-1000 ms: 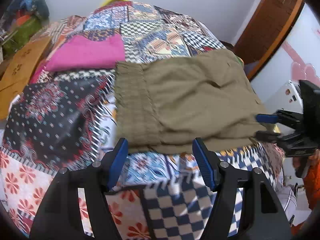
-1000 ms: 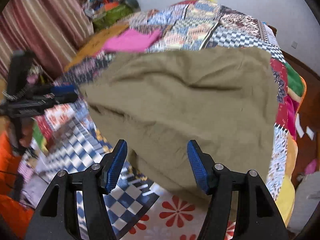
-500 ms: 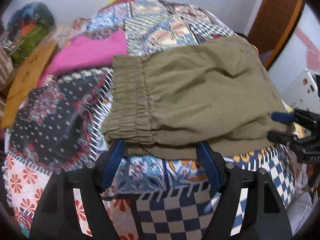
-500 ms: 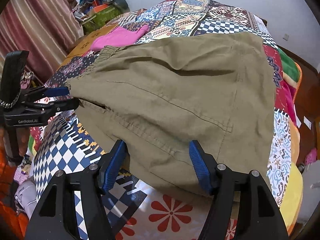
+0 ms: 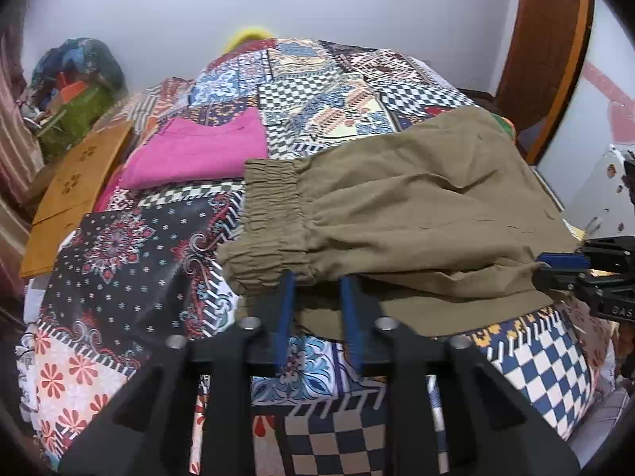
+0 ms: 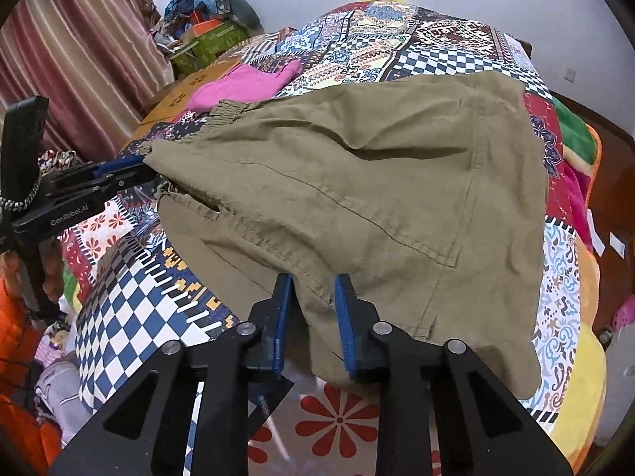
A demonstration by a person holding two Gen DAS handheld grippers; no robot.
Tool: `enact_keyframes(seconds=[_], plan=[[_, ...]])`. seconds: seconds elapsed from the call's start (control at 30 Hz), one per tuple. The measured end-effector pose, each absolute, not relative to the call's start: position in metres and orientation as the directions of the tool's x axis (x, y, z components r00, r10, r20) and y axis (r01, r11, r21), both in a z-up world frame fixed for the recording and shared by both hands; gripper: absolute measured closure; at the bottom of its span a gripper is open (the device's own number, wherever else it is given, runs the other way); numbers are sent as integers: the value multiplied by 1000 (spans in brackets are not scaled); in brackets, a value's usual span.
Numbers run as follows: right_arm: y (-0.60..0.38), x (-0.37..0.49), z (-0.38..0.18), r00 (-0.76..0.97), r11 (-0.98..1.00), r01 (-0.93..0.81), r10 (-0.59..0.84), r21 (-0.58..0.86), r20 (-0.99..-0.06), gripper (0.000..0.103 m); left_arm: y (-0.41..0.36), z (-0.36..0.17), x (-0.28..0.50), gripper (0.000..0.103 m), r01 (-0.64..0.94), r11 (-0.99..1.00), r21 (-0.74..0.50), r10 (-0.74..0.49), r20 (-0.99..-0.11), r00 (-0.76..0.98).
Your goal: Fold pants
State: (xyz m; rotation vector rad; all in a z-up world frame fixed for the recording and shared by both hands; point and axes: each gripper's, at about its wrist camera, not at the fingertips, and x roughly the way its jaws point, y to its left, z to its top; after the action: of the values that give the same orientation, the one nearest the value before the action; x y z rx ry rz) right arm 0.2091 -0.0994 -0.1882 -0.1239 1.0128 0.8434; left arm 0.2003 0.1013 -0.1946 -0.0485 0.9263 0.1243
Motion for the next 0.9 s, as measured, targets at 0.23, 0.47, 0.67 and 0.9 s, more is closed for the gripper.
enact_keyframes(seconds=[0.23, 0.47, 0.67, 0.9], plan=[[-106, 205, -184, 233, 671, -677, 585, 302, -777, 94, 121, -186, 191, 103, -156, 986, -66, 43, -796, 604], [-137, 198, -167, 245, 694, -645, 584, 320, -774, 94, 112, -172, 183, 87, -96, 992, -85, -13, -810, 586], [-189, 221, -155, 357, 787, -519, 555, 334, -751, 71, 84, -178, 196, 51, -28, 999, -31, -8, -809, 588], [-195, 246, -180, 327, 801, -454, 557, 390, -763, 69, 72, -190, 220, 46, 8, 996, -88, -77, -821, 566]])
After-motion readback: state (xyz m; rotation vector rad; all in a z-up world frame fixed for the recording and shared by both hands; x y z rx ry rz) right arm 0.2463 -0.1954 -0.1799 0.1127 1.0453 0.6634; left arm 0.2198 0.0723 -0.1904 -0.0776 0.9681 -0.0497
